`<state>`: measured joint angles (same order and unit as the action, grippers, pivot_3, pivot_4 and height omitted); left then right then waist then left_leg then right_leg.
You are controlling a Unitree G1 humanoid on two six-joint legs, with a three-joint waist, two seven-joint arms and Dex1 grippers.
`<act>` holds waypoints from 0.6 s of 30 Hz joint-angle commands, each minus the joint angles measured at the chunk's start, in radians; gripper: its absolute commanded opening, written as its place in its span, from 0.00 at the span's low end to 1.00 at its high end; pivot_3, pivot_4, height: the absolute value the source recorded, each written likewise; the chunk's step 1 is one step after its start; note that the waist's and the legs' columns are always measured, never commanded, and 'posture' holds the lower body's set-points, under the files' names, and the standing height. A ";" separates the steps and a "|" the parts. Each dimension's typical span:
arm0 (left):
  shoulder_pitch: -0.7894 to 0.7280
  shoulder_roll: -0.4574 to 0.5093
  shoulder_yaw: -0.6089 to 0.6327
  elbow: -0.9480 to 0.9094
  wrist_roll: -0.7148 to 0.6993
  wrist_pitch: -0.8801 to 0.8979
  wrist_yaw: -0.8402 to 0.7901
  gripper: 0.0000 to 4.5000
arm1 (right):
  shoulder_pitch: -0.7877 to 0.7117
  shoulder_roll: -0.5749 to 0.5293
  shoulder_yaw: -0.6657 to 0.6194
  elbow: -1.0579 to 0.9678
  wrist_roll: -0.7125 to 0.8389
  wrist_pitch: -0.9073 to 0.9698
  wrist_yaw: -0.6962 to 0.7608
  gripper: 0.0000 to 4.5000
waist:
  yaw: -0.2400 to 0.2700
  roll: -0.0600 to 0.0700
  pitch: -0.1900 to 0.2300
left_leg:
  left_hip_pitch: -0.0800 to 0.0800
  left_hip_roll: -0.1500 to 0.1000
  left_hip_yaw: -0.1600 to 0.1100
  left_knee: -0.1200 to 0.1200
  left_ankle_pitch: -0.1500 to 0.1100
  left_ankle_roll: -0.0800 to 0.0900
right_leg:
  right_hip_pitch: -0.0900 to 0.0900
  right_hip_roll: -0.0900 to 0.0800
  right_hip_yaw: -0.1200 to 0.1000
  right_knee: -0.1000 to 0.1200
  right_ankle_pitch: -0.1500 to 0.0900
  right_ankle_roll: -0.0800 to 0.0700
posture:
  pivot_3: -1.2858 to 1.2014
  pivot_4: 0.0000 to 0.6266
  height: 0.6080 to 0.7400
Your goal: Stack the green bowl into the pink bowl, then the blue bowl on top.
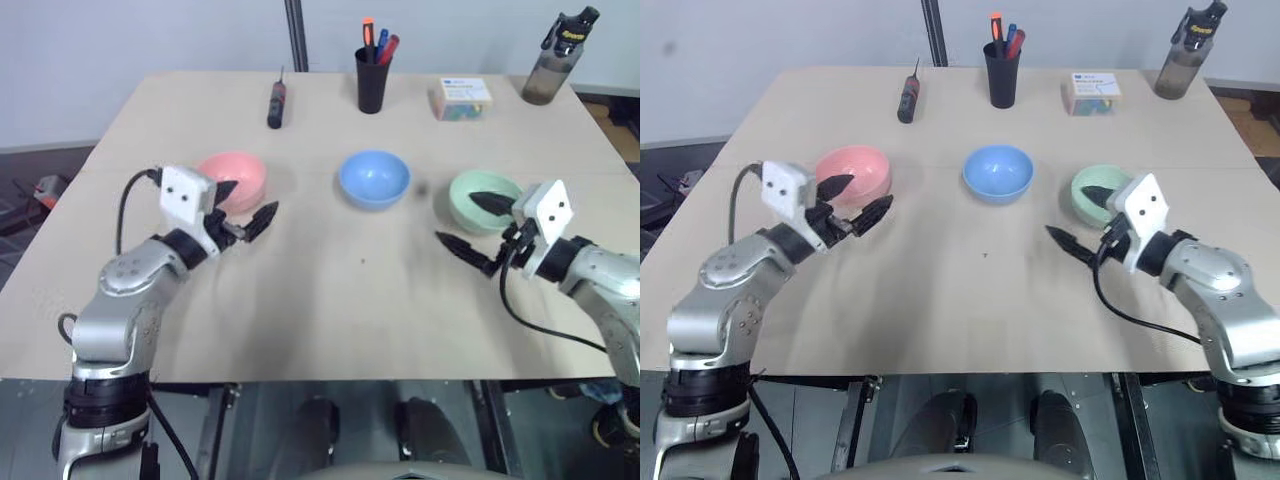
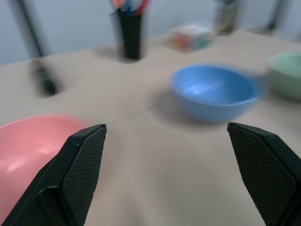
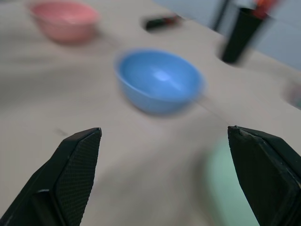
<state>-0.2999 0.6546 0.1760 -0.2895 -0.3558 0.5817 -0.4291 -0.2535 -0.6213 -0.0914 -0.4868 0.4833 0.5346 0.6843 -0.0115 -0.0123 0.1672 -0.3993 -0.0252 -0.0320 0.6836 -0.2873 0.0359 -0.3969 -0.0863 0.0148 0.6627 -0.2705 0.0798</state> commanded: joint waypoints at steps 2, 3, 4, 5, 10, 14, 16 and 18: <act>-0.122 0.179 -0.193 0.047 0.245 0.051 -0.018 0.98 | -0.026 0.029 0.056 -0.073 0.034 -0.039 0.043 1.00 | 0.001 0.000 0.000 | 0.000 0.000 0.000 0.000 0.000 0.000 | 0.000 0.000 -0.001 0.000 0.000 0.000 | 0.52 0.24 1.00; -0.150 0.209 -0.234 0.075 0.286 0.057 -0.032 0.98 | -0.030 0.033 0.067 -0.070 0.025 -0.048 0.043 1.00 | 0.002 0.000 0.000 | 0.000 -0.001 -0.001 0.000 0.000 0.000 | 0.000 0.000 -0.001 0.000 0.000 0.000 | 0.52 0.24 1.00; -0.172 0.226 -0.260 0.097 0.310 0.062 -0.042 0.98 | -0.035 0.037 0.076 -0.067 0.019 -0.053 0.042 1.00 | 0.001 0.000 0.000 | 0.000 -0.001 -0.001 0.000 0.000 0.000 | 0.001 0.000 -0.001 0.000 0.000 0.000 | 0.52 0.24 1.00; -0.196 0.239 -0.289 0.122 0.335 0.056 -0.060 0.98 | -0.039 0.043 0.085 -0.064 0.015 -0.057 0.041 1.00 | 0.001 0.000 0.000 | 0.001 -0.001 0.000 0.000 0.000 0.000 | 0.000 0.000 -0.001 0.000 0.000 0.000 | 0.52 0.24 1.00; -0.304 0.236 -0.401 0.256 0.432 0.044 -0.126 0.98 | -0.049 0.059 0.120 -0.065 -0.001 -0.086 0.056 1.00 | 0.000 0.000 0.000 | 0.000 -0.001 0.000 0.000 0.000 0.000 | 0.000 0.001 -0.001 0.000 0.000 0.000 | 0.52 0.24 1.00; -0.371 0.209 -0.451 0.349 0.480 -0.003 -0.170 0.89 | -0.055 0.065 0.126 -0.071 -0.008 -0.095 0.052 1.00 | 0.000 0.000 0.000 | 0.000 -0.001 0.000 0.000 0.000 0.000 | 0.000 0.001 -0.001 0.000 0.000 0.000 | 0.52 0.24 1.00; -0.392 0.200 -0.466 0.386 0.499 -0.038 -0.189 0.76 | -0.052 0.065 0.124 -0.079 -0.016 -0.101 0.044 1.00 | 0.000 0.000 0.001 | 0.000 -0.001 0.000 0.000 0.000 0.000 | 0.000 0.001 -0.001 0.000 0.000 0.000 | 0.52 0.24 1.00; -0.403 0.190 -0.464 0.413 0.513 -0.056 -0.196 0.57 | -0.050 0.065 0.124 -0.084 -0.022 -0.104 0.037 1.00 | 0.000 0.000 0.001 | 0.000 -0.001 0.000 0.000 0.000 0.000 | 0.000 0.001 -0.001 0.000 0.000 0.000 | 0.52 0.24 1.00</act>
<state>-0.6750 0.8469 -0.2917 0.1080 0.1282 0.5569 -0.6167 -0.2931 -0.5587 0.0400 -0.5312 0.4674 0.4543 0.7312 -0.0115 -0.0127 0.1677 -0.3996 -0.0262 -0.0325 0.6839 -0.2871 0.0357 -0.3970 -0.0851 0.0136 0.6630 -0.2706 0.0800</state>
